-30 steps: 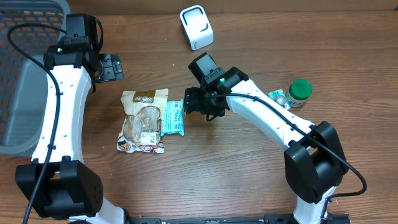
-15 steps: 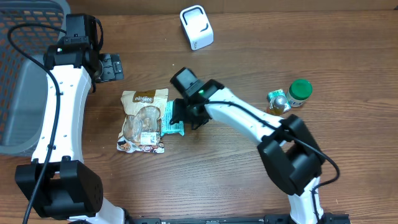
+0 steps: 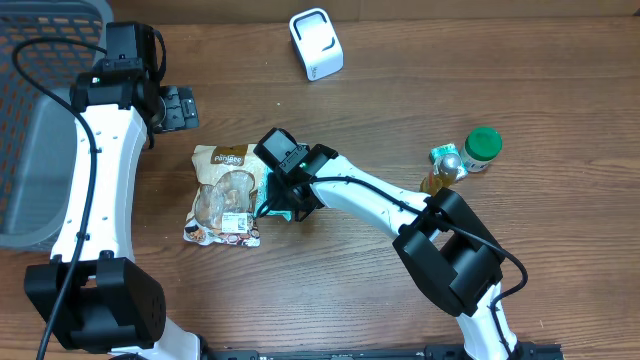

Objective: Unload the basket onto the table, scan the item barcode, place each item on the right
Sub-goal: 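Lower the right gripper and close it on the wipes pack, then lift the wipes pack and pull it right off the snack bag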

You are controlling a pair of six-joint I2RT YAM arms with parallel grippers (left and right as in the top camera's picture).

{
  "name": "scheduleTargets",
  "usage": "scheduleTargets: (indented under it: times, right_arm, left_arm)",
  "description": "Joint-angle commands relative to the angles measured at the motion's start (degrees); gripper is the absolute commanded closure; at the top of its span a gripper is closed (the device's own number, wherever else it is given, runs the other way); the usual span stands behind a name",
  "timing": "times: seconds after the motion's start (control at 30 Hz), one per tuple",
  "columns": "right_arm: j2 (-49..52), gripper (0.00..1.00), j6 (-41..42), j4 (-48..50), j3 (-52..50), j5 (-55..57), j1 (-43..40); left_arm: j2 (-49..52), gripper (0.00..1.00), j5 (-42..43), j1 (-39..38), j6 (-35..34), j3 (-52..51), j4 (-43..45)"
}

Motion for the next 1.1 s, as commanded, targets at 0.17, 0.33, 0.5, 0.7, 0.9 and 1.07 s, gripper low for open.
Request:
scheduleTargets:
  times: [0.17, 0.33, 0.5, 0.7, 0.9, 1.07]
  right_arm:
    - [0.8, 0.62, 0.5, 0.5, -0.9, 3.5, 0.0]
    - [0.8, 0.63, 3.0, 1.7, -2.5, 4.0, 0.0]
    - [0.8, 0.65, 3.4, 3.3, -4.4, 4.1, 0.0]
    - [0.8, 0.7, 3.4, 3.1, -4.4, 3.9, 0.0]
    - [0.8, 0.75, 3.4, 3.2, -4.4, 3.9, 0.0]
    - [0.8, 0.81, 3.4, 3.1, -4.4, 3.9, -0.1]
  left_arm:
    - [-0.7, 0.01, 0.1, 0.5, 0.8, 1.2, 0.1]
    - [-0.7, 0.01, 0.1, 0.5, 0.8, 1.2, 0.1]
    - [-0.7, 0.0, 0.1, 0.5, 0.8, 1.2, 0.1]
    - [-0.7, 0.01, 0.1, 0.5, 0.8, 1.2, 0.1]
    - [-0.7, 0.01, 0.1, 0.5, 0.8, 1.2, 0.1]
    - [-0.7, 0.0, 0.1, 0.5, 0.8, 1.2, 0.1]
